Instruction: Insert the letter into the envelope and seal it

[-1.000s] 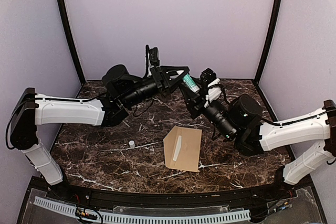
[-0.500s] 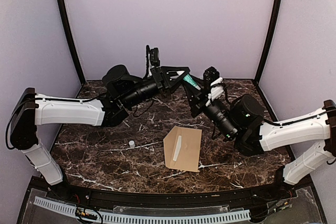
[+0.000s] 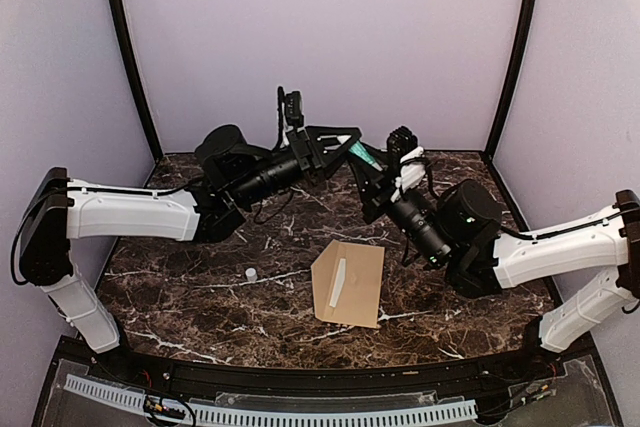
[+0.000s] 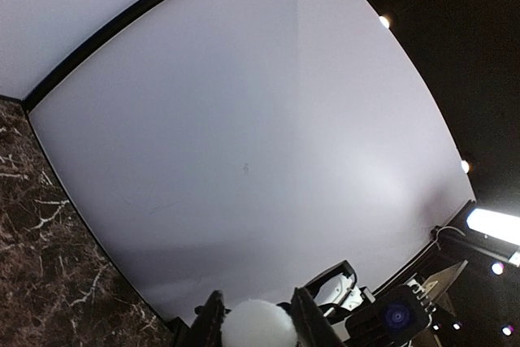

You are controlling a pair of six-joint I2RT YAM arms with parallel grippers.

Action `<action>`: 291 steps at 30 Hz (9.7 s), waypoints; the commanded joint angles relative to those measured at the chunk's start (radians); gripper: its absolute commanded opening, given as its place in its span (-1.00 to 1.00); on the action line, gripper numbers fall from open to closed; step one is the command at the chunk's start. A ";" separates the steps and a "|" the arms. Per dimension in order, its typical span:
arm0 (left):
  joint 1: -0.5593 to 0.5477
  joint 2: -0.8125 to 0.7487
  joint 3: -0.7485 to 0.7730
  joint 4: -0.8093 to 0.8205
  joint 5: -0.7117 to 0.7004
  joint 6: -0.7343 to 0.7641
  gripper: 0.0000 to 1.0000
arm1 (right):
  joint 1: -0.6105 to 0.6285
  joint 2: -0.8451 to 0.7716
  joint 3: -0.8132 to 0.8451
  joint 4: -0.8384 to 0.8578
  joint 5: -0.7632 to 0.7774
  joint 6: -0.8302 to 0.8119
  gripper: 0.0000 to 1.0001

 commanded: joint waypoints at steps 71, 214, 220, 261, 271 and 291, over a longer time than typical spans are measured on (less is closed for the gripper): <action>-0.071 0.218 -0.203 -0.602 -0.254 0.480 -0.92 | -0.138 0.184 0.362 -1.650 -0.437 0.607 -1.00; -0.134 0.179 -0.233 -0.652 -0.392 0.602 -1.00 | -0.255 0.591 0.583 -1.828 -0.333 0.610 -1.00; -0.140 0.189 -0.222 -0.657 -0.392 0.612 -1.00 | -0.267 0.618 0.614 -1.760 -0.288 0.596 -1.00; -0.141 0.219 -0.191 -0.676 -0.378 0.671 -1.00 | -0.228 0.432 0.388 -1.667 -0.391 0.705 -1.00; -0.144 0.240 -0.176 -0.686 -0.363 0.694 -1.00 | -0.246 0.448 0.460 -1.577 -0.329 0.622 -1.00; -0.145 0.250 -0.150 -0.717 -0.474 0.608 -1.00 | -0.206 0.375 0.387 -1.671 -0.469 0.685 -1.00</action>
